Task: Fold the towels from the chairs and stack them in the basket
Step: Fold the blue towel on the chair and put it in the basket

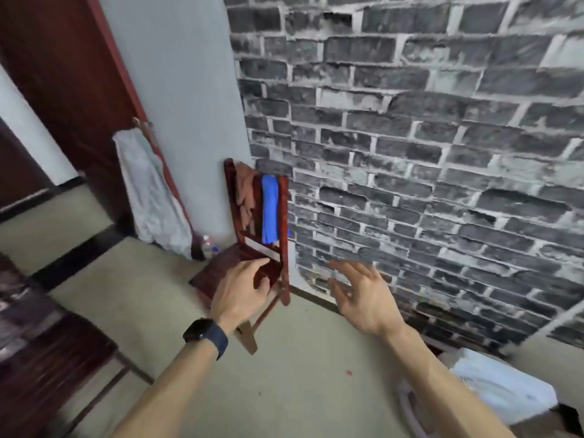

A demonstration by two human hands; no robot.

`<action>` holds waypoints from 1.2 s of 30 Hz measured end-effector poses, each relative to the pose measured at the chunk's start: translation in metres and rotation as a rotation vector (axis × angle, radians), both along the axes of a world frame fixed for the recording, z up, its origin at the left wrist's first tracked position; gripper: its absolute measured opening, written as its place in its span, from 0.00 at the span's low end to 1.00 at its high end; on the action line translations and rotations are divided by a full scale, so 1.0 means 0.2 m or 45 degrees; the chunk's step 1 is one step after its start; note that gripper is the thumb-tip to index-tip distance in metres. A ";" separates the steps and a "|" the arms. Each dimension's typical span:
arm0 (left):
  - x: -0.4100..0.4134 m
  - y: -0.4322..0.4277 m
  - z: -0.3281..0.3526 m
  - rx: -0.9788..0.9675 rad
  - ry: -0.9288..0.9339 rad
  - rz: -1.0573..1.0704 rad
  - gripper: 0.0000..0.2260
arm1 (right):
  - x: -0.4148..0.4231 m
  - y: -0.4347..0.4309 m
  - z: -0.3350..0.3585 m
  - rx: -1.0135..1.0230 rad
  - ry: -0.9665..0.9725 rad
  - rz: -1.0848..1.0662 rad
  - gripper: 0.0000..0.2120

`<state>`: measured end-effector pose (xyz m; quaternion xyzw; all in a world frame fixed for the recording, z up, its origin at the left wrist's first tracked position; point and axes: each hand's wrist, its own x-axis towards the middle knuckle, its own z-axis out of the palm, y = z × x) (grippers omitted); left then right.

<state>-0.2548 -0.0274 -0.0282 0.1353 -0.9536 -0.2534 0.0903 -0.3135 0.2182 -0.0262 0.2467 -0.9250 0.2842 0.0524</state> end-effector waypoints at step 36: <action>-2.22 -2.06 -0.32 -0.249 -0.162 -0.494 0.24 | -2.22 -2.09 -0.64 -0.576 -0.987 -0.974 0.16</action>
